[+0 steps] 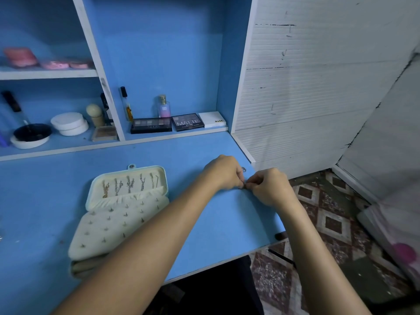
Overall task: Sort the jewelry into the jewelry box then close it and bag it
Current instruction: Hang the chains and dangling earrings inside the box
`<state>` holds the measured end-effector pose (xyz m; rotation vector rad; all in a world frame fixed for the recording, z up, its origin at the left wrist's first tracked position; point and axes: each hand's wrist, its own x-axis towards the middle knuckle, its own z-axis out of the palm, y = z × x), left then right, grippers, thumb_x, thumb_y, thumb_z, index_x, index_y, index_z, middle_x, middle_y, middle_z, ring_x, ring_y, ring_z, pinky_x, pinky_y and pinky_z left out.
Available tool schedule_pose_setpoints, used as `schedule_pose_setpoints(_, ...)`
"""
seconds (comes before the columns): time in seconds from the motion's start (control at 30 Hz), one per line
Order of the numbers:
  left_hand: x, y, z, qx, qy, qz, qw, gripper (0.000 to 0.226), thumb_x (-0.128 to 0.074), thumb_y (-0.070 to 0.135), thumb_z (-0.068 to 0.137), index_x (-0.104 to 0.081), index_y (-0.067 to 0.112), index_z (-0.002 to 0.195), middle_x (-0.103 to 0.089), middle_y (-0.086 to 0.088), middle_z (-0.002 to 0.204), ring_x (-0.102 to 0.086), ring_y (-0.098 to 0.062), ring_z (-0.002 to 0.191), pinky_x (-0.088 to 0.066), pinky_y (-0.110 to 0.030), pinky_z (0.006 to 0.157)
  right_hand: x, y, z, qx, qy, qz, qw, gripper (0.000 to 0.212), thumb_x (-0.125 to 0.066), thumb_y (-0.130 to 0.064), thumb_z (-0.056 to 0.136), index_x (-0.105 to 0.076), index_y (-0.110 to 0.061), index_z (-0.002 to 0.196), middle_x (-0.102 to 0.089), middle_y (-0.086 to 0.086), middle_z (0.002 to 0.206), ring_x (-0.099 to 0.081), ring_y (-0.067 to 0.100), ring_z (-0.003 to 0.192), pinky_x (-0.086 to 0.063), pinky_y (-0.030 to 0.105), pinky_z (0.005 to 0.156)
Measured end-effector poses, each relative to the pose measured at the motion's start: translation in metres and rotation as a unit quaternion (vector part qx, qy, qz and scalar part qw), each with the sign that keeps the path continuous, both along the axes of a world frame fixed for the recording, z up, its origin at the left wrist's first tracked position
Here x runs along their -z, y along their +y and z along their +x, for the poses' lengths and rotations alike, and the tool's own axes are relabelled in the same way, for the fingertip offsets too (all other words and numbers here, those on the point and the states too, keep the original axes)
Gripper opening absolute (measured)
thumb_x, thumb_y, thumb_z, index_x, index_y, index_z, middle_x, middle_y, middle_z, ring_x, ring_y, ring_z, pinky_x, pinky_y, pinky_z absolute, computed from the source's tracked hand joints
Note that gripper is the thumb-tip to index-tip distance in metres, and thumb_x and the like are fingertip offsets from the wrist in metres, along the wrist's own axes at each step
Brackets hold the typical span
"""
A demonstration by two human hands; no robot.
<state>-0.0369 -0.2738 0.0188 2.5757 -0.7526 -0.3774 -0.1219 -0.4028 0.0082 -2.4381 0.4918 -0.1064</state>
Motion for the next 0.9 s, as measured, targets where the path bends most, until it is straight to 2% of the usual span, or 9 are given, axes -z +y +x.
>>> schedule_pose_setpoints(0.07,0.0008,-0.0013,0.0000,-0.004,0.002,0.008,1.000,0.020,-0.075,0.022,0.080,-0.066,0.032,0.065,-0.068,0.009,0.090,-0.064,-0.013,0.096,-0.054,-0.029,0.081,0.0016,-0.0003,0.0001,0.005,0.002,0.000,1.000,0.008,-0.069,-0.015,0.088,-0.076,-0.019,0.086,-0.064,-0.009,0.075,-0.059,0.014,0.080,-0.049,0.026,0.069)
schedule_pose_setpoints(0.17,0.0006,-0.0041,-0.0020,-0.001,0.000,0.025,1.000,0.020,-0.069,0.020,0.084,-0.065,0.030,0.067,-0.065,0.007,0.095,-0.065,-0.018,0.095,-0.056,-0.031,0.082,0.0033,-0.0003,0.0001,0.007,0.002,0.000,1.000,0.006,-0.069,-0.016,0.089,-0.071,-0.019,0.085,-0.064,-0.006,0.079,-0.058,0.014,0.079,-0.046,0.026,0.065)
schedule_pose_setpoints(0.3,-0.0015,-0.0058,-0.0049,0.014,0.003,0.057,0.998,0.011,-0.060,0.019,0.090,-0.068,0.021,0.082,-0.066,-0.003,0.105,-0.066,-0.025,0.095,-0.057,-0.034,0.082,0.0033,0.0006,0.0004,0.006,0.022,-0.002,1.000,0.007,-0.064,-0.014,0.091,-0.067,-0.019,0.089,-0.065,-0.001,0.090,-0.059,0.017,0.083,-0.048,0.028,0.069)
schedule_pose_setpoints(0.37,-0.0025,-0.0054,-0.0065,0.022,-0.001,0.068,0.997,0.016,-0.054,0.017,0.092,-0.069,0.012,0.096,-0.066,-0.007,0.108,-0.066,-0.027,0.096,-0.056,-0.035,0.080,0.0027,0.0010,0.0004,0.003,0.030,-0.011,0.999,0.011,-0.059,-0.010,0.091,-0.068,-0.018,0.092,-0.066,0.000,0.093,-0.059,0.018,0.086,-0.050,0.030,0.070)
schedule_pose_setpoints(0.47,-0.0031,-0.0042,-0.0087,0.032,0.004,0.081,0.996,0.021,-0.049,0.014,0.094,-0.067,0.007,0.102,-0.065,-0.009,0.110,-0.065,-0.029,0.098,-0.057,-0.038,0.082,0.0025,0.0012,-0.0002,0.001,0.025,-0.011,1.000,0.016,-0.053,-0.006,0.090,-0.065,-0.017,0.091,-0.063,0.000,0.091,-0.056,0.016,0.082,-0.046,0.026,0.061)
schedule_pose_setpoints(0.57,-0.0035,-0.0029,-0.0084,0.035,0.011,0.069,0.997,0.019,-0.052,0.016,0.094,-0.069,0.010,0.099,-0.065,-0.006,0.110,-0.064,-0.025,0.094,-0.057,-0.036,0.083,0.0033,0.0014,-0.0005,0.008,0.011,-0.005,1.000,0.017,-0.051,-0.004,0.089,-0.064,-0.016,0.090,-0.063,0.000,0.090,-0.055,0.016,0.081,-0.043,0.025,0.058)
schedule_pose_setpoints(0.67,-0.0026,-0.0012,-0.0073,0.029,0.021,0.029,0.999,0.010,-0.062,0.017,0.091,-0.069,0.022,0.094,-0.060,0.009,0.106,-0.058,-0.015,0.090,-0.049,-0.027,0.077,0.0045,0.0018,-0.0013,0.011,-0.006,0.004,1.000,0.017,-0.052,-0.004,0.089,-0.064,-0.016,0.088,-0.064,0.000,0.089,-0.057,0.018,0.083,-0.041,0.021,0.058)
schedule_pose_setpoints(0.77,-0.0018,-0.0009,-0.0073,0.034,0.024,0.011,0.999,0.019,-0.064,0.016,0.088,-0.071,0.026,0.103,-0.059,0.006,0.108,-0.059,-0.015,0.093,-0.052,-0.029,0.082,0.0047,0.0020,-0.0026,0.015,-0.037,0.032,0.999,0.013,-0.055,-0.007,0.091,-0.064,-0.017,0.090,-0.066,0.000,0.089,-0.057,0.017,0.082,-0.041,0.020,0.058)
schedule_pose_setpoints(0.9,-0.0009,-0.0004,-0.0057,0.038,0.027,0.007,0.999,0.018,-0.071,0.026,0.086,-0.073,0.032,0.102,-0.062,0.002,0.107,-0.061,-0.017,0.096,-0.054,-0.031,0.086,0.0029,0.0006,-0.0048,0.020,-0.070,0.063,0.995,0.013,-0.057,-0.006,0.092,-0.056,-0.016,0.100,-0.060,-0.004,0.086,-0.054,0.013,0.079,-0.040,0.020,0.059)
